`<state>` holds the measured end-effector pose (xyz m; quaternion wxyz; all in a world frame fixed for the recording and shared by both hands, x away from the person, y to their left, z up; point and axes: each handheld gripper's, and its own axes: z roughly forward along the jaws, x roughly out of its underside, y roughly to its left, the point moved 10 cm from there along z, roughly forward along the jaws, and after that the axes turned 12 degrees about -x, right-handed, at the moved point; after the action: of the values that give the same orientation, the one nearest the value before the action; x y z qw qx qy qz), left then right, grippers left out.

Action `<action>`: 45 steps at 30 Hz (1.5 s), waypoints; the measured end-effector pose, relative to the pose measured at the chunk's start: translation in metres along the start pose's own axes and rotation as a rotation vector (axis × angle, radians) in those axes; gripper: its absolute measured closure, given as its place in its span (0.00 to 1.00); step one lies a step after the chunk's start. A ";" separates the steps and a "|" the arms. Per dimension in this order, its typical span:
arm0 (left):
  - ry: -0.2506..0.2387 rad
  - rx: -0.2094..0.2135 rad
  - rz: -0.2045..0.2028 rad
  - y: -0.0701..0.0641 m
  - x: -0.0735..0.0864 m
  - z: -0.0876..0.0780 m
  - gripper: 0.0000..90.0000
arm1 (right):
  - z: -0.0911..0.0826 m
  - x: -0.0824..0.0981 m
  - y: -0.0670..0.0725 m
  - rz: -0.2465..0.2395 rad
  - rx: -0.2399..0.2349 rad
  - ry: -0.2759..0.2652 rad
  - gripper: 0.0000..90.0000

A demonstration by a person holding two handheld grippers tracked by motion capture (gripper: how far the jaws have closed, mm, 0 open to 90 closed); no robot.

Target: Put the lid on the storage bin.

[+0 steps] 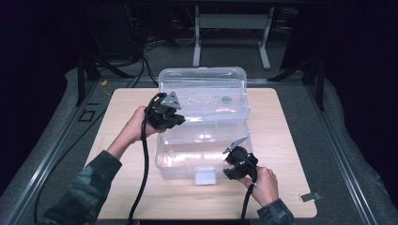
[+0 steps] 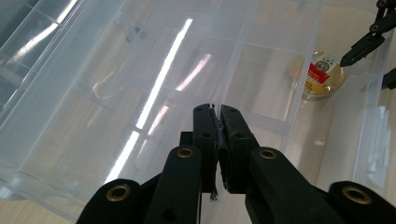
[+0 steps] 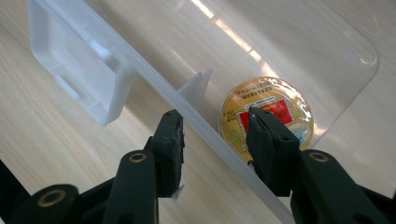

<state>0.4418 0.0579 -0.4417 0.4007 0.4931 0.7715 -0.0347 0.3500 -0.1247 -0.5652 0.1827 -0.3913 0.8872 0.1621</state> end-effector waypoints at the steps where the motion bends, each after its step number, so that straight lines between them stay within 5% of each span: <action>1: -0.005 -0.001 -0.004 0.000 0.000 0.000 0.96 | 0.000 0.000 0.000 0.001 0.000 0.000 0.63; 29: -0.041 -0.012 -0.014 -0.016 0.010 -0.010 0.96 | 0.000 0.000 0.000 0.014 -0.011 -0.015 0.62; 45: 0.025 -0.031 0.018 -0.025 0.013 -0.013 0.95 | 0.000 0.000 0.001 0.013 -0.015 -0.025 0.61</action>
<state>0.4115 0.0606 -0.4501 0.3989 0.4942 0.7723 -0.0129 0.3498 -0.1242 -0.5647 0.1897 -0.3847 0.8863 0.1749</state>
